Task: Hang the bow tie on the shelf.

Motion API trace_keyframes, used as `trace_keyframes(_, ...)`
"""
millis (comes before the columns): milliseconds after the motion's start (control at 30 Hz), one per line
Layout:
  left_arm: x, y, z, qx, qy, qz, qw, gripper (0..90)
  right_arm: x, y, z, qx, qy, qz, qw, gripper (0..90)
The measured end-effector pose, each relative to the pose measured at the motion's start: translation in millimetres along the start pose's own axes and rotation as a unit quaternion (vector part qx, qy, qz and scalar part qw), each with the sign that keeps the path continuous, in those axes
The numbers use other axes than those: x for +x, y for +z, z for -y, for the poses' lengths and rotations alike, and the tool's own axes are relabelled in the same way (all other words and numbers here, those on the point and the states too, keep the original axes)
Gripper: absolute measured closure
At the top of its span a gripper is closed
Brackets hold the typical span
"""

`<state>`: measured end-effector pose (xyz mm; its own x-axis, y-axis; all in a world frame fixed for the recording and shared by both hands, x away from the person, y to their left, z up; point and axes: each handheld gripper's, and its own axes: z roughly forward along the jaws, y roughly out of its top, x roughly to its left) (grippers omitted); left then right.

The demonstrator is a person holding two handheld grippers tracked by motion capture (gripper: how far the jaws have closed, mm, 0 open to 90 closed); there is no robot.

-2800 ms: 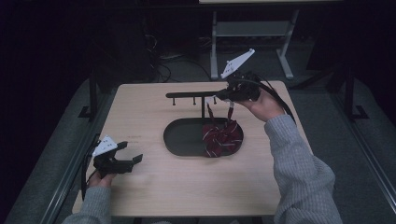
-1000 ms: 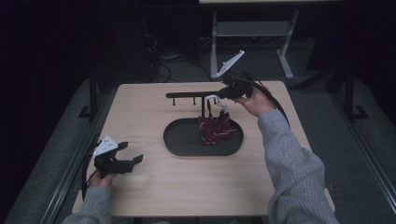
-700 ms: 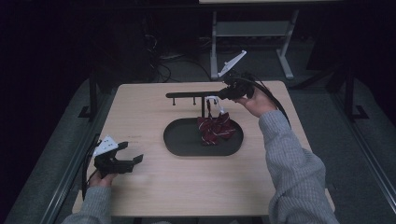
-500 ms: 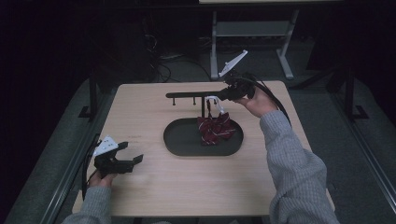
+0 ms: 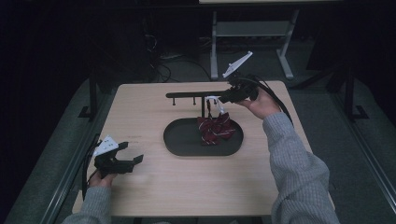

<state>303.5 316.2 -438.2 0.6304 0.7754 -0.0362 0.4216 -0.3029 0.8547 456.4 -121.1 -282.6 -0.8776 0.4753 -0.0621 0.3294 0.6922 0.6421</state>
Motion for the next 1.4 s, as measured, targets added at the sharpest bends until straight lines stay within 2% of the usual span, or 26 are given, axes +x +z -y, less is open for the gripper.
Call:
trace_keyframes(700,0.5,-0.2,0.1,0.001,-0.002,-0.003,1.0,13.0,2.2,-4.7,6.2,-0.01,0.006,-0.018,0.9998,67.1)
trace_keyframes(933,0.5,-0.2,0.1,0.002,0.001,-0.002,1.0,13.0,3.1,-8.1,9.1,-0.015,0.01,-0.025,0.9995,62.0)
trace_keyframes(1400,0.5,-0.2,0.1,0.001,0.001,-0.003,1.0,13.0,7.7,-15.6,18.6,-0.03,0.01,-0.025,0.9992,59.6)
